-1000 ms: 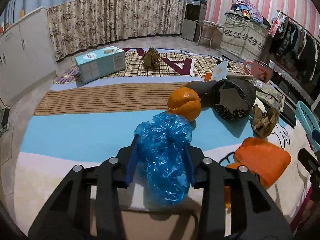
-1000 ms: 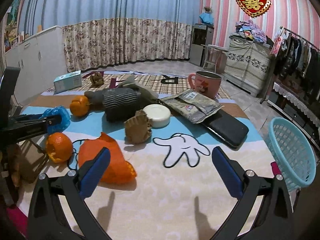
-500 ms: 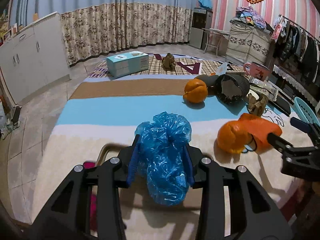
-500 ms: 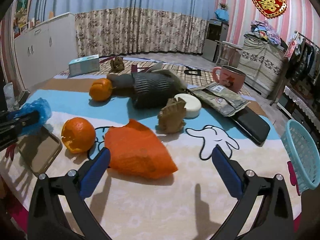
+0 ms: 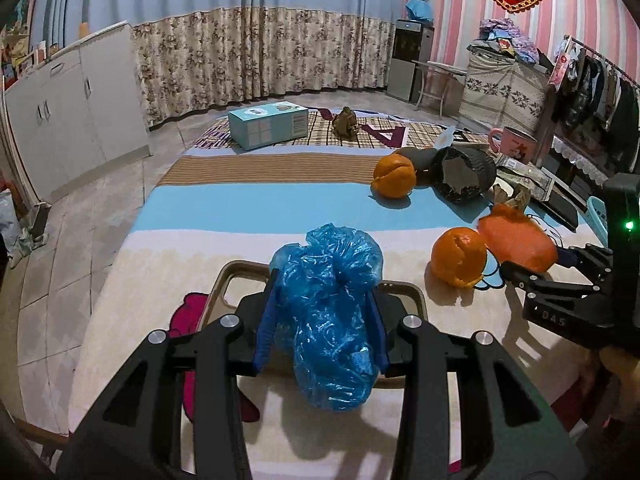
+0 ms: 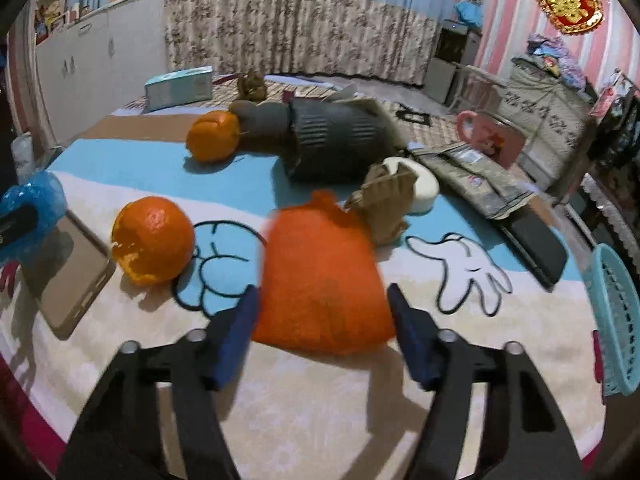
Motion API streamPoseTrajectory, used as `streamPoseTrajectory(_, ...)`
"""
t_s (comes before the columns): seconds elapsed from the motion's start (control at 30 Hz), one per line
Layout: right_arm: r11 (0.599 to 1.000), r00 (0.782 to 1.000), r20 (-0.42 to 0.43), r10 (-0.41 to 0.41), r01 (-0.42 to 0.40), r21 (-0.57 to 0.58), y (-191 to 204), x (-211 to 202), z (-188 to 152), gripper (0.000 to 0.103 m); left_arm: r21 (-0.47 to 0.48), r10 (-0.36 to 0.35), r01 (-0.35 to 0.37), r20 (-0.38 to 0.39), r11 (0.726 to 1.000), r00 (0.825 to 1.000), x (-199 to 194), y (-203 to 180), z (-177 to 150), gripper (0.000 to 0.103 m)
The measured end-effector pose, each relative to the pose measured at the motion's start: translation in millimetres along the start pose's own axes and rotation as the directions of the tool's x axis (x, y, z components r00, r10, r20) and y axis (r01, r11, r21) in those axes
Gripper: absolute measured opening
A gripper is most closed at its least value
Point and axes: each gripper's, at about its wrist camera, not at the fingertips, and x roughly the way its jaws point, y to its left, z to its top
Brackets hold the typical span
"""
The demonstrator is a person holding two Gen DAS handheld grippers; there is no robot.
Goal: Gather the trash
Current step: 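Lift both bags and carry them over the light-blue basket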
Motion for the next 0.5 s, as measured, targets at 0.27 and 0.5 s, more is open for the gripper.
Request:
streamPoseTrajectory(0.27,0.994,0.994,0.037,0.104,-0.105,0.023,-27.9,-15.6,-0.6,0.021,0.027,0.012,-0.013,0.023,1.000,1.000,-12.2,-25.9,7.0,0.038)
streamPoseTrajectory(0.5,0.986,0.987,0.071,0.148,-0.152,0.068,-70.9,-33.8,-2.6,0.009,0.077,-0.008,0.004,0.057,0.997,0.998,-19.8,-66.4,19.8,0.038)
